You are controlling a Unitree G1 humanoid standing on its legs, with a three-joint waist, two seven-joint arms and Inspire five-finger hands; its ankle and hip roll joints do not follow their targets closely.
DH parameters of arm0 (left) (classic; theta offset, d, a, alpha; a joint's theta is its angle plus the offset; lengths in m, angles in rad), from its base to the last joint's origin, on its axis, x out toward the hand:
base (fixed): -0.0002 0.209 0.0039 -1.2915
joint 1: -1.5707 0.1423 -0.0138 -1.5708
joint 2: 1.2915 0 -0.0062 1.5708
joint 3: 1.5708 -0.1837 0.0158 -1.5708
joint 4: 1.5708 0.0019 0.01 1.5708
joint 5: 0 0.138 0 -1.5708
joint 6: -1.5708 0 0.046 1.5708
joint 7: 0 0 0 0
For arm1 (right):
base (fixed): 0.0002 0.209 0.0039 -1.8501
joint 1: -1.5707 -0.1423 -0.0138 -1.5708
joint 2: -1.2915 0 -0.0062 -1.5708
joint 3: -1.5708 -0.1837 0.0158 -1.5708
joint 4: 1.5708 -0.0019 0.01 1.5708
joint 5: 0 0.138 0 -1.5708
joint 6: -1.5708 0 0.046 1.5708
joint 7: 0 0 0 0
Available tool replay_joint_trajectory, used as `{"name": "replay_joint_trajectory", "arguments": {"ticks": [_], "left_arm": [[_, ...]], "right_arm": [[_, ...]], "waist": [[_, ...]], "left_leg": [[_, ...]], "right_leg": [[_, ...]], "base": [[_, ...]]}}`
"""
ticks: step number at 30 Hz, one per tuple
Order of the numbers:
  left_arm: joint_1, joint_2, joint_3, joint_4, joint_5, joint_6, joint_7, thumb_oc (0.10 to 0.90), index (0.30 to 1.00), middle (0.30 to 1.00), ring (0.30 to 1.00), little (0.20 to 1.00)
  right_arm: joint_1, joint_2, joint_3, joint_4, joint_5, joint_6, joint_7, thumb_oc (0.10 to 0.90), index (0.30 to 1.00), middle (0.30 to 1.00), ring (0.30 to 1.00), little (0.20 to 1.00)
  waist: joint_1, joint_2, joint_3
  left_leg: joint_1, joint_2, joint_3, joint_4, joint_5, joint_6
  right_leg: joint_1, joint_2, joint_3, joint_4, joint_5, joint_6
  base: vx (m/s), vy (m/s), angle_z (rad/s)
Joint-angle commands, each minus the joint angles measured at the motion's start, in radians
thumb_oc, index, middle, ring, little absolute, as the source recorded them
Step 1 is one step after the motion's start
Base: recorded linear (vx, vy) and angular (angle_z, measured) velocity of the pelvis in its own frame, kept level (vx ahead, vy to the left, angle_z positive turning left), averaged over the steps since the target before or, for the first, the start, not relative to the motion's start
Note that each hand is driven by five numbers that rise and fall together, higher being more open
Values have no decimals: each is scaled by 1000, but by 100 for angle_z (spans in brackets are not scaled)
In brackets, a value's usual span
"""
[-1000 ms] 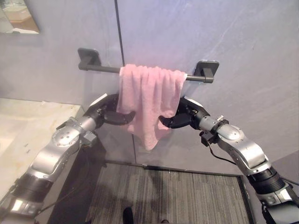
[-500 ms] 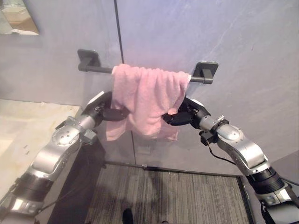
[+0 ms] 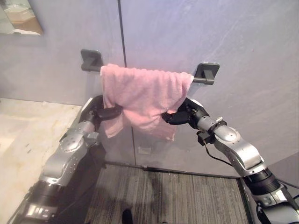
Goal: Organize the bathroom.
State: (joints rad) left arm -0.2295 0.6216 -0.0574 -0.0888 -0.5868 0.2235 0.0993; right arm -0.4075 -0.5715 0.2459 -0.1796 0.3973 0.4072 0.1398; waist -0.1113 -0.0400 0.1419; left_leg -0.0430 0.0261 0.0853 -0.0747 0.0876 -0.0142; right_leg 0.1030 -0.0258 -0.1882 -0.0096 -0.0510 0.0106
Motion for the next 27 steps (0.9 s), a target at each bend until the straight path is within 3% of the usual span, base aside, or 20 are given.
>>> {"name": "replay_joint_trajectory", "arguments": {"ticks": [1, 7, 13, 27], "left_arm": [[-3, -5, 151, -26, 12, -68, 71, 400, 300, 300, 300, 300], [3, -11, 160, -18, 24, -66, 85, 400, 300, 300, 300, 300], [10, -7, 170, -21, 34, -54, 98, 400, 300, 300, 300, 300], [30, 2, 193, -44, 34, -31, 116, 400, 300, 300, 300, 300]], "right_arm": [[-52, 11, -129, 23, -82, -65, -115, 400, 300, 300, 300, 300], [-32, 12, -150, 38, -128, -74, -142, 400, 300, 300, 300, 300], [12, -10, -216, 61, -258, -116, -229, 400, 300, 300, 300, 300], [97, -60, -315, 33, -326, -120, -235, 400, 300, 300, 300, 300]], "waist": [[1, 21, -119], [-4, 22, -117], [-16, 26, -116], [-39, 30, -107]], "left_leg": [[72, 122, 87, 30, -49, -72], [75, 122, 98, 33, -51, -73], [86, 121, 111, 25, -55, -69], [94, 118, 126, 16, -57, -65]], "right_leg": [[-62, -77, 71, -10, 44, 155], [-63, -79, 72, -10, 46, 157], [-64, -82, 77, -13, 49, 163], [-68, -78, 89, -14, 50, 166]], "base": [[-3, -4, 3], [0, 0, 0], [5, 1, -2], [2, 1, 0]]}}
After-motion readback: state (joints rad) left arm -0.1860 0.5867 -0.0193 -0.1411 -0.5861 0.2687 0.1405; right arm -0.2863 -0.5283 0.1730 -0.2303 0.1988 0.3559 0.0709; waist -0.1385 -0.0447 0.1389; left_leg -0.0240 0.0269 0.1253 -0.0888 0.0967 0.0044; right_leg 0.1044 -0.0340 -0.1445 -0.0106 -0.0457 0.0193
